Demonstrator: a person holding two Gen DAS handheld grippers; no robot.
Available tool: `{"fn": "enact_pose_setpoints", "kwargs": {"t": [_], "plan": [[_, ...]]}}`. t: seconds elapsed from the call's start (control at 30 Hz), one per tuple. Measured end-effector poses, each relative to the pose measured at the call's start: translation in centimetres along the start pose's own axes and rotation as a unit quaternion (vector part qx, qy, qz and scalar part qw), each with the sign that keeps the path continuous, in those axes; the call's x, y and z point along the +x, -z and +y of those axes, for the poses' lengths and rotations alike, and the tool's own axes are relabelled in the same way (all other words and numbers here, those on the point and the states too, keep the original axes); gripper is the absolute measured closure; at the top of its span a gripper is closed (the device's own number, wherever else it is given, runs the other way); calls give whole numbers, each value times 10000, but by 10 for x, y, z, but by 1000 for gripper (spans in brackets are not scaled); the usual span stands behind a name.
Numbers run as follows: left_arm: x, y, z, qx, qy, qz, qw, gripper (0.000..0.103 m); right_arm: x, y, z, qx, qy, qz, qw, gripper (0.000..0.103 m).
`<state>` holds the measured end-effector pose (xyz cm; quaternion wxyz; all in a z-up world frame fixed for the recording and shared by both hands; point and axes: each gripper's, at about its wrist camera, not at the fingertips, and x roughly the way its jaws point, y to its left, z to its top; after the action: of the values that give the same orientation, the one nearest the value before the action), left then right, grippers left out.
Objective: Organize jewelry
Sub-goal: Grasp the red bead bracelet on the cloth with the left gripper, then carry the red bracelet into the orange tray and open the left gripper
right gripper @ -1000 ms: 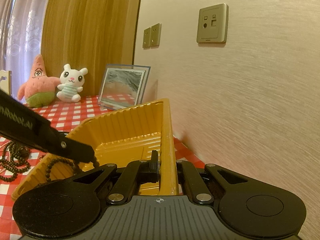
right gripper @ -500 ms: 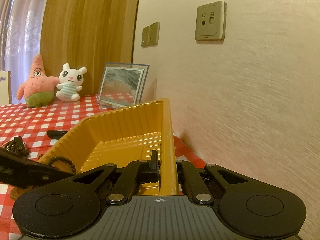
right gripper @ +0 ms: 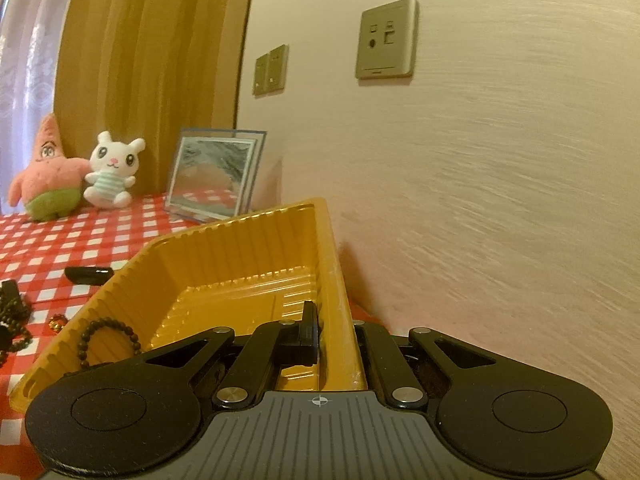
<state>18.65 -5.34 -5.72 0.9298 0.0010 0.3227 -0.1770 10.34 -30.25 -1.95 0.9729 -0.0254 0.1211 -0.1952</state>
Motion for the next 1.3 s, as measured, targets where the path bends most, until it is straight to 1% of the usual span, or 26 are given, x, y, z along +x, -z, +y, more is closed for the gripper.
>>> {"fn": "enact_pose_setpoints", "kwargs": {"t": [0.07,0.2,0.33,0.5,0.8,0.93,1.0,1.03,1.07,1.3], "plan": [[7,-1,1,165,-64,18,9998,74,1,1,0,20,24,-15,10000,99],[24,-3,1,443,-71,67,9990,74,4,2,0,55,31,-29,10000,99],[43,-10,1,768,-14,76,9970,78,10,2,0,87,38,6,10000,99],[67,-19,6,926,45,154,9956,81,19,3,0,116,59,31,9999,98],[97,-25,6,1259,185,362,9912,85,26,5,-4,229,9,85,9997,97],[101,-25,3,1466,229,373,9882,85,27,4,-6,256,-6,100,9996,97],[100,-25,1,1559,181,400,9868,92,26,5,-5,256,-9,96,9996,97],[99,-24,0,1597,128,407,9863,97,27,4,-5,255,-8,98,9996,97],[98,-22,-1,1622,75,417,9858,98,27,4,-5,262,-11,102,9996,97],[81,-10,-1,1525,-110,455,9872,99,28,3,-5,277,-24,117,9995,97]]}}
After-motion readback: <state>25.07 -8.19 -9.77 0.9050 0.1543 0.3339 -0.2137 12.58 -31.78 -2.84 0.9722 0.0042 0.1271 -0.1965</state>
